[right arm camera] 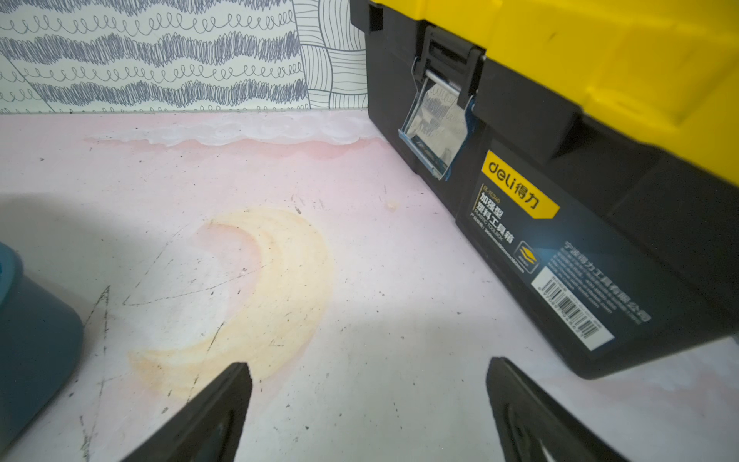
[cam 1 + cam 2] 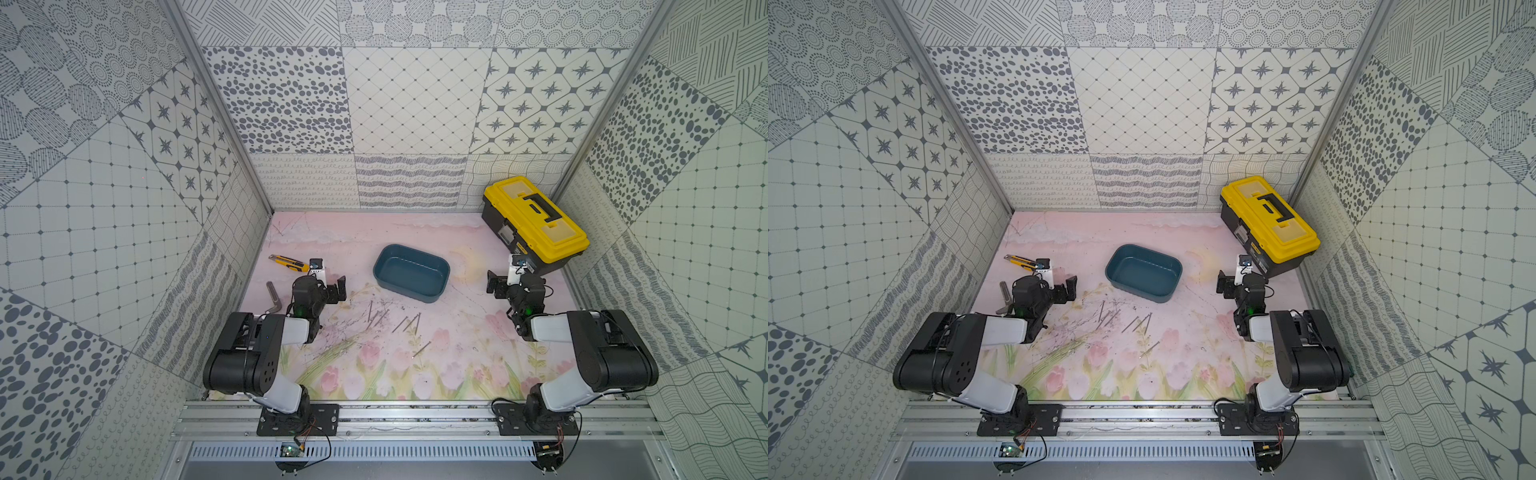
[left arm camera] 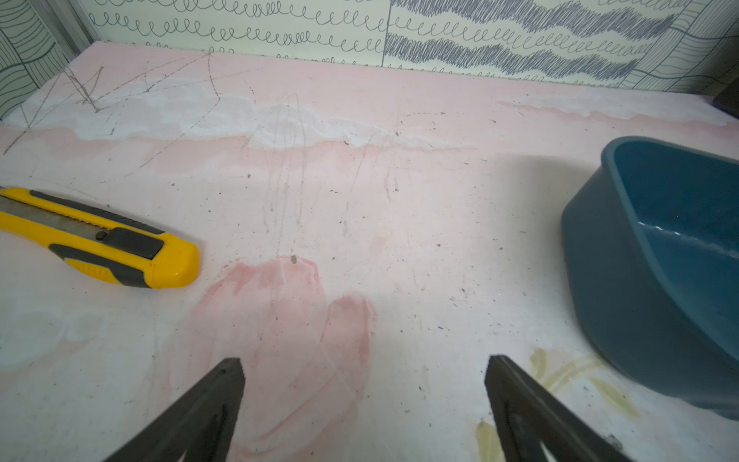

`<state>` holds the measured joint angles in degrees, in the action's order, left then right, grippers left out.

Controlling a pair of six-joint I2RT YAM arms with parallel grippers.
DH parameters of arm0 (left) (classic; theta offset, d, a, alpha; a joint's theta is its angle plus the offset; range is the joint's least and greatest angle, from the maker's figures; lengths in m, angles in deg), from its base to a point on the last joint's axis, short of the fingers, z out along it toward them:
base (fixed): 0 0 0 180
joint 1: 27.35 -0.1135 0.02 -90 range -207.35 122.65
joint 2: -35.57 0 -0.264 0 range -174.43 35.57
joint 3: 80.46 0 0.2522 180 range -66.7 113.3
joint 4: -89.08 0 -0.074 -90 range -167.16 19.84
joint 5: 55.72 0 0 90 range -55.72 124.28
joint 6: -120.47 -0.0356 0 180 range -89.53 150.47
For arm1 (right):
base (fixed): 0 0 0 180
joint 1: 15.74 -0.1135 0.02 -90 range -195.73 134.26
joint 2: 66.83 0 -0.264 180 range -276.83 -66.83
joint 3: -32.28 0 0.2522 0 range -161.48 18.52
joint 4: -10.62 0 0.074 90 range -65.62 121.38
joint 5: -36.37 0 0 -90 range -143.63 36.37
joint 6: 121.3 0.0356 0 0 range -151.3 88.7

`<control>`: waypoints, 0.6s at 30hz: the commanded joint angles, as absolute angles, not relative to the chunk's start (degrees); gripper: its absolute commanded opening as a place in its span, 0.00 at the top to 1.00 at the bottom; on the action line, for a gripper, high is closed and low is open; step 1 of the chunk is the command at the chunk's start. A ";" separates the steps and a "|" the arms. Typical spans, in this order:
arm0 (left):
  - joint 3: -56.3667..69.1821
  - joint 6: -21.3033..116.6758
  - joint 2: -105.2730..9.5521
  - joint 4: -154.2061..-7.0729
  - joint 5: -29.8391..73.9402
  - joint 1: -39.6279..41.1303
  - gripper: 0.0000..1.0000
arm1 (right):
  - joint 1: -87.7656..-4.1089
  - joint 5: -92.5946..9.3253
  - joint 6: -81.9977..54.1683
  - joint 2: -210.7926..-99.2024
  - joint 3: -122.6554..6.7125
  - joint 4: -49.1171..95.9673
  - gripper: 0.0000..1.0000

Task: Put the nails on the desktop into the storage box
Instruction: Pick up the nail from the center of the board.

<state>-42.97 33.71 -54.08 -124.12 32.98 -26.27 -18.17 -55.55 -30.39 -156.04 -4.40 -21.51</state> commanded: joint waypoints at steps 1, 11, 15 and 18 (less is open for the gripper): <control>-42.14 33.84 -53.93 -123.48 33.81 -26.42 0.01 | -17.64 -54.94 -29.17 -155.35 -5.65 -22.45 0.03; -31.33 44.11 -32.57 -90.28 40.48 -26.05 0.01 | -18.02 -66.51 -18.16 -134.08 -20.22 19.86 0.03; -22.14 53.44 -26.65 -72.42 43.44 -25.70 0.01 | -16.48 -66.48 -4.50 -129.30 -24.44 32.43 0.03; -12.86 57.73 -25.38 -58.75 37.43 -25.68 0.01 | -16.20 -55.22 -2.65 -127.66 -28.53 38.19 0.03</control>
